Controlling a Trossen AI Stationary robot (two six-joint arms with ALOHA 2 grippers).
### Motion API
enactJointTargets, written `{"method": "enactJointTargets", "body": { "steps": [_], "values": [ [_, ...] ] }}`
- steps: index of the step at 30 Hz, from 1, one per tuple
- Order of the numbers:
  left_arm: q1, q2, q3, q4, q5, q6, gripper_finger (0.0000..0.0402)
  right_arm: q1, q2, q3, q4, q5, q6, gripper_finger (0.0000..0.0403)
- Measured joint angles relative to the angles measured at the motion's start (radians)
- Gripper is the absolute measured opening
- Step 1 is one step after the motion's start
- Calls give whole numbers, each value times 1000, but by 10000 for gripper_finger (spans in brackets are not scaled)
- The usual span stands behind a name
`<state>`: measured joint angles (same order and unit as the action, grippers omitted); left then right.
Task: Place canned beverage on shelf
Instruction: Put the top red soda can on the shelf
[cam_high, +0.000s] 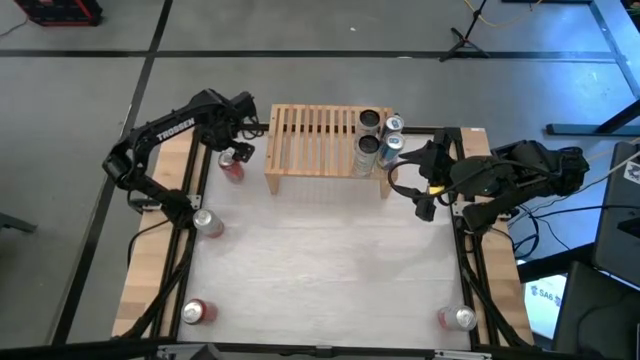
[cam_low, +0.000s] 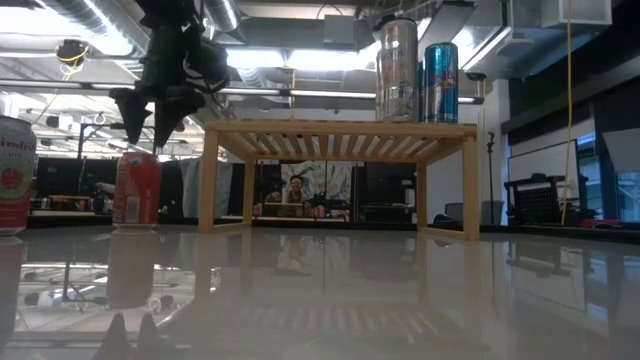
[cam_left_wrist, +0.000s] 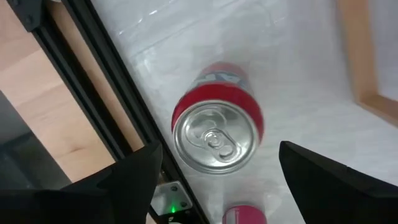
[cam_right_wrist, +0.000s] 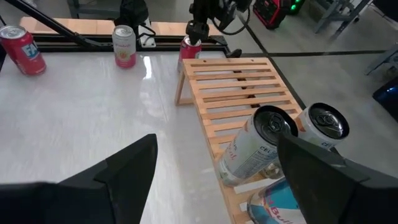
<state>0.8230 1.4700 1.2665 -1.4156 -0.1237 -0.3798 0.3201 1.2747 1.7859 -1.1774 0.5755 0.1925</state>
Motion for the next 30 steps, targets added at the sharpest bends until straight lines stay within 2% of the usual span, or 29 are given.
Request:
{"method": "enactJointTargets", "body": {
  "steps": [11, 19, 27, 30],
  "values": [
    [8, 0, -144, 120, -3, -27, 318, 0, 0, 0, 0, 0, 0, 319],
    [9, -1, -165, 169, 22, -4, 317, 0, 0, 0, 0, 0, 0, 319],
    [17, -1, -164, 160, 36, 37, 268, 0, 0, 0, 0, 0, 0, 319],
    [7, -12, -166, 139, 29, 62, 265, 0, 0, 0, 1, 0, 0, 319]
  ]
}}
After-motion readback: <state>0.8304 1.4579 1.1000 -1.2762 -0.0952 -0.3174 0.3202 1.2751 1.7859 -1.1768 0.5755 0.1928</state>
